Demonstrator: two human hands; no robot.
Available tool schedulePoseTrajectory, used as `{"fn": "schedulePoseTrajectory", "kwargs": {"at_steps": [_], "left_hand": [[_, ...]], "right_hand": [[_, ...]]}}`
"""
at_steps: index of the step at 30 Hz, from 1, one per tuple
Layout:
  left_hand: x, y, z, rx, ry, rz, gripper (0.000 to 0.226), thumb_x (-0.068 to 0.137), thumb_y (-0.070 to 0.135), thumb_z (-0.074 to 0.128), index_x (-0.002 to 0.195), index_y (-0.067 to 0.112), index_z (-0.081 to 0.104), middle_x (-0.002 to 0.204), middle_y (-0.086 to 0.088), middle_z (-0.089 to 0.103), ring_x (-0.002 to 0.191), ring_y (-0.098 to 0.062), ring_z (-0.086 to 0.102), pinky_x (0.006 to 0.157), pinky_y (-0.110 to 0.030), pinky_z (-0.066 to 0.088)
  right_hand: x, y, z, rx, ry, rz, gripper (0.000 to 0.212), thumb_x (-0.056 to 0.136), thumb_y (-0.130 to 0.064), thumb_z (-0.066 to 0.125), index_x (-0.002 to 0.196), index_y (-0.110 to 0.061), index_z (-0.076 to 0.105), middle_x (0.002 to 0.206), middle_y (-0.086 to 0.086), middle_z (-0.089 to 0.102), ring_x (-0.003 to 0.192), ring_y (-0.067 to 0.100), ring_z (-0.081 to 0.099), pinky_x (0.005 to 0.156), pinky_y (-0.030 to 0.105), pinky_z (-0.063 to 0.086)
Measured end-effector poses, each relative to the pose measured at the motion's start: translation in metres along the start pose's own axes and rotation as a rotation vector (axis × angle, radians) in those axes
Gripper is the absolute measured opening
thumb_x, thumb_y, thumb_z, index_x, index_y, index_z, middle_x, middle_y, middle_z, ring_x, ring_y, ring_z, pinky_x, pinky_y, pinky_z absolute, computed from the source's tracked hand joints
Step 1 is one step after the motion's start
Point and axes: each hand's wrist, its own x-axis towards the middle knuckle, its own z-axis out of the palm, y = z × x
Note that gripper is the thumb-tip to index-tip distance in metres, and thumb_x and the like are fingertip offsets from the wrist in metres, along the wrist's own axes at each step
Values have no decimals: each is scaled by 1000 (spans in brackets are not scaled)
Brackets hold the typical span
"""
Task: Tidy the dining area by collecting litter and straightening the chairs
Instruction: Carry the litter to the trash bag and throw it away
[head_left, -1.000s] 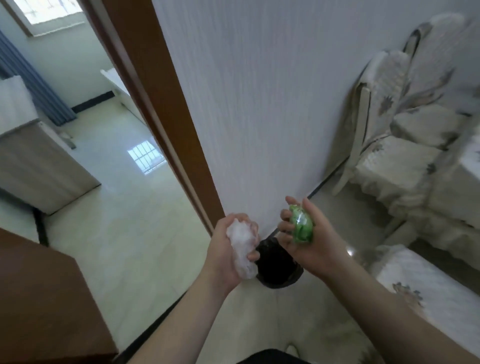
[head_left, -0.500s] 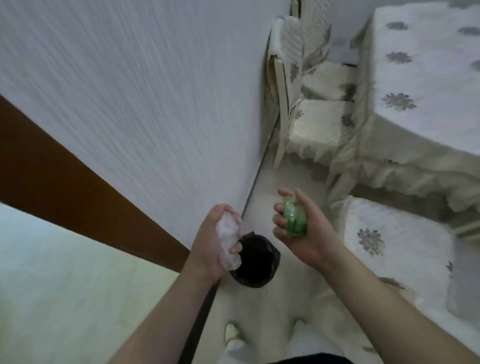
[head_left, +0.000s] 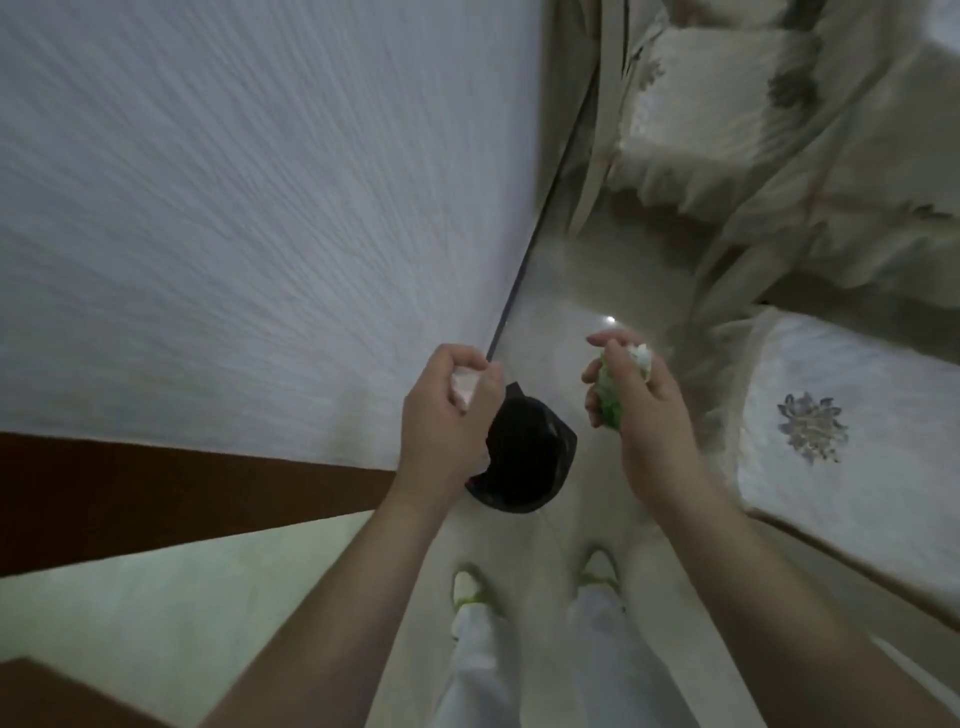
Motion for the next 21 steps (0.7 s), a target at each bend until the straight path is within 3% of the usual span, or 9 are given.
{"fn": "schedulePoseTrajectory", "kwargs": {"at_steps": [6,10,13,15,18,21], "left_hand": [[22,-104,47,268,1,183,24,84,50,54,92,27,54,85,13,55,76,-4,54,60,-13,42],[31,-183,73,400,42,221,28,82,46,60,96,22,55,92,11,52,76,-4,51,58,-17,42],[39,-241,93,464,62,213,31,80,44,61,103,24,53,99,8,52,81,-8,52,59,-24,44],[44,-280,107,534,39,241,33,80,40,63,106,24,52,102,5,52,85,-11,52,61,-26,43],[50,-340,126,658,-56,252,36,78,31,69,109,22,53,105,2,50,92,-15,49,67,-27,41],[51,-387,142,726,-116,195,43,74,25,72,112,17,55,108,-5,52,95,-23,51,71,-37,49]], "right_hand": [[48,107,0,-228,197,-182,10,94,-35,51,100,-37,59,72,-15,59,57,-1,53,52,16,46],[80,194,2,-516,241,-288,18,93,-32,53,111,-33,55,93,-14,58,82,1,55,72,17,46],[103,259,3,-681,176,-315,31,91,-28,56,121,-25,51,108,-10,49,92,-3,46,79,4,37],[119,302,2,-778,125,-312,38,87,-24,60,124,-24,49,107,-9,44,92,2,46,79,11,39],[140,359,0,-935,61,-348,46,82,-18,64,125,-21,49,108,-3,48,95,13,51,83,32,48],[156,408,-4,-1115,13,-355,49,82,-19,64,128,-16,50,113,7,54,99,23,55,84,38,50]]}}
